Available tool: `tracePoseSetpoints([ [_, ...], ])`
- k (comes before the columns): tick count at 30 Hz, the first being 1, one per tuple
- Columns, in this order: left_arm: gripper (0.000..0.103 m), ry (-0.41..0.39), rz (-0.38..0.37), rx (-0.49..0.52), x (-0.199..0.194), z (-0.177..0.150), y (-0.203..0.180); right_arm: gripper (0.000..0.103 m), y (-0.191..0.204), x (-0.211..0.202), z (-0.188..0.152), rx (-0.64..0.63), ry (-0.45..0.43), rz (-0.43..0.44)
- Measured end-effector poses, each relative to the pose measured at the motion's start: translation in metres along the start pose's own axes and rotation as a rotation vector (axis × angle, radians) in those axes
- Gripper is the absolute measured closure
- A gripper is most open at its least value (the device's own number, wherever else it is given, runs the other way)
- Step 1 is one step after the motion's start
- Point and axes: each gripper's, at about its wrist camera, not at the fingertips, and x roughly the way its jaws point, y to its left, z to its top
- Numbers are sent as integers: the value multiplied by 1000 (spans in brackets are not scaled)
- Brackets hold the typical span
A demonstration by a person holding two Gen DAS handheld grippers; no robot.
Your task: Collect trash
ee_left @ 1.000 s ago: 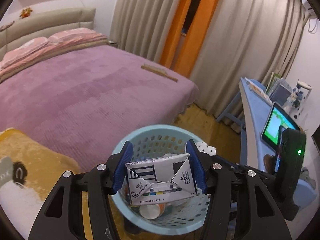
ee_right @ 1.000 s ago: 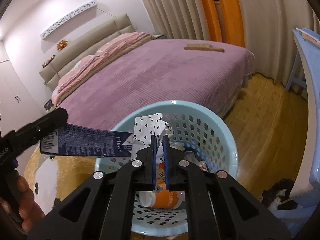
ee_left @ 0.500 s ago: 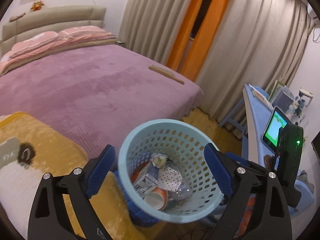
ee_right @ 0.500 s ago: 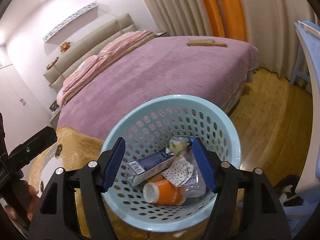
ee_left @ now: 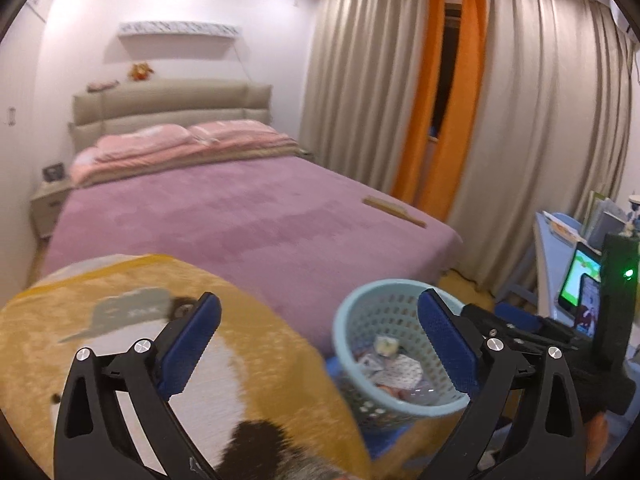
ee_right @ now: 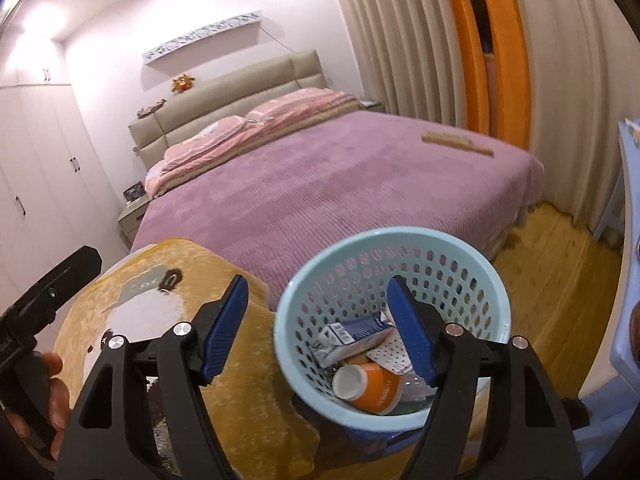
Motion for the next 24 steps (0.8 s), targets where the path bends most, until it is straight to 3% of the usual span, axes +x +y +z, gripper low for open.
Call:
tracePoseSetpoints([
  [9, 7, -92, 153, -9, -34, -23, 21, 27, 42, -25, -18, -108, -110, -44],
  [19, 7, -102, 297, -26, -30, -64, 54, 27, 53, -10, -40, -125, -105, -64],
  [24, 7, -87, 312, -27, -24, -75, 60, 27, 58, -4, -49, -133, -110, -82],
])
